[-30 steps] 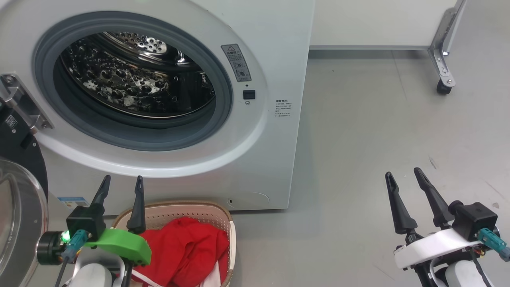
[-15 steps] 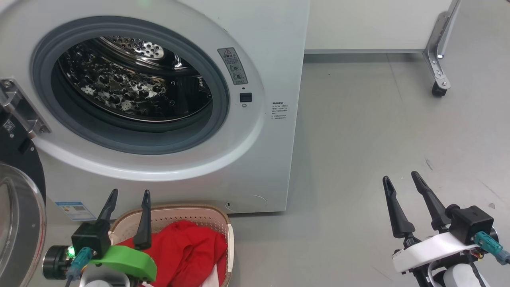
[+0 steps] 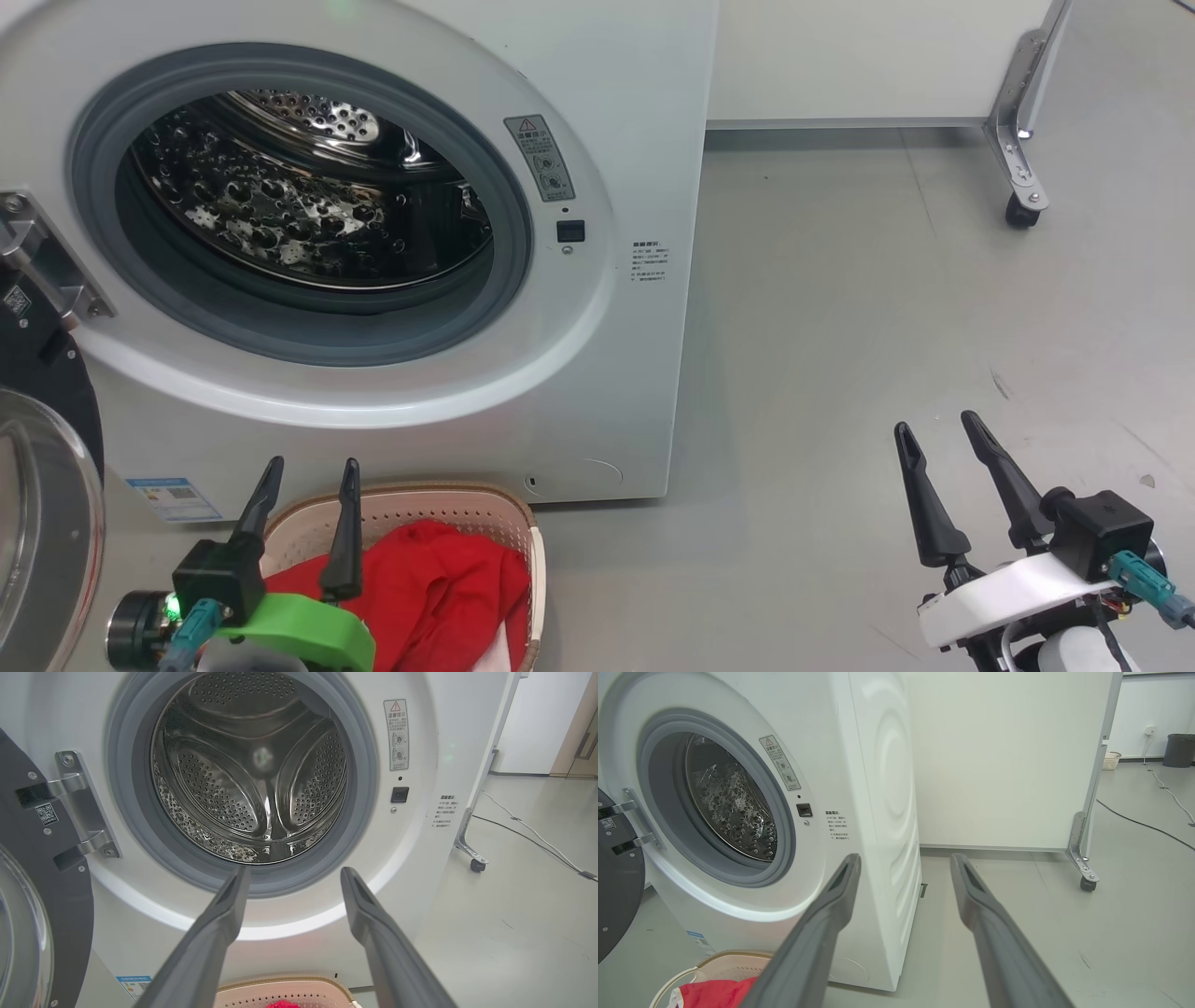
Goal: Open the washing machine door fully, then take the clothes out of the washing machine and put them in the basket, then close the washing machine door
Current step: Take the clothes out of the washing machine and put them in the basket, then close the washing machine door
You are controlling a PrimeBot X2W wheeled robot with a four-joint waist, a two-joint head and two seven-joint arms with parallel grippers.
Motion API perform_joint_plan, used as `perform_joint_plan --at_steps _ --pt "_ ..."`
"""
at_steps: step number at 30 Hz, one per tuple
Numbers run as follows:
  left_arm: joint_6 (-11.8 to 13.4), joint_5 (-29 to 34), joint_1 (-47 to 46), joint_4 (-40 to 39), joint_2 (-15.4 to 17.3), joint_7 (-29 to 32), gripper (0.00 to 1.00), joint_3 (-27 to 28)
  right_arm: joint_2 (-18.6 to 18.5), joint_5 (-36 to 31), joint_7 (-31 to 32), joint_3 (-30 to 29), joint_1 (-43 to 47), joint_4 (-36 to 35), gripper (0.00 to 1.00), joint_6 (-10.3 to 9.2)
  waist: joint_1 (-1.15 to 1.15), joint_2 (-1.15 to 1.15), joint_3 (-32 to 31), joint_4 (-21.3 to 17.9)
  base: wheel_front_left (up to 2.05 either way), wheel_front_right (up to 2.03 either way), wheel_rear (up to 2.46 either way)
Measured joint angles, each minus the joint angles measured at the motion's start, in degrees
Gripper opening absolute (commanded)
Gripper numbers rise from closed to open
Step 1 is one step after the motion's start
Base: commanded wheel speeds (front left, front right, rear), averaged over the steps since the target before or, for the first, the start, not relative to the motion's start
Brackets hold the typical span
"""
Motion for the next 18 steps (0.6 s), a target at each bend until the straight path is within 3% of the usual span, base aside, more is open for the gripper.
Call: perform_joint_plan --at_steps 18 --pt "1.2 -1.4 0.5 -3.2 0.0 0.0 1.0 -1.3 0.1 -0.1 0.0 -0.1 0.0 -0.8 1.0 0.0 0.0 0.0 1.1 -0.1 0.0 0.0 0.0"
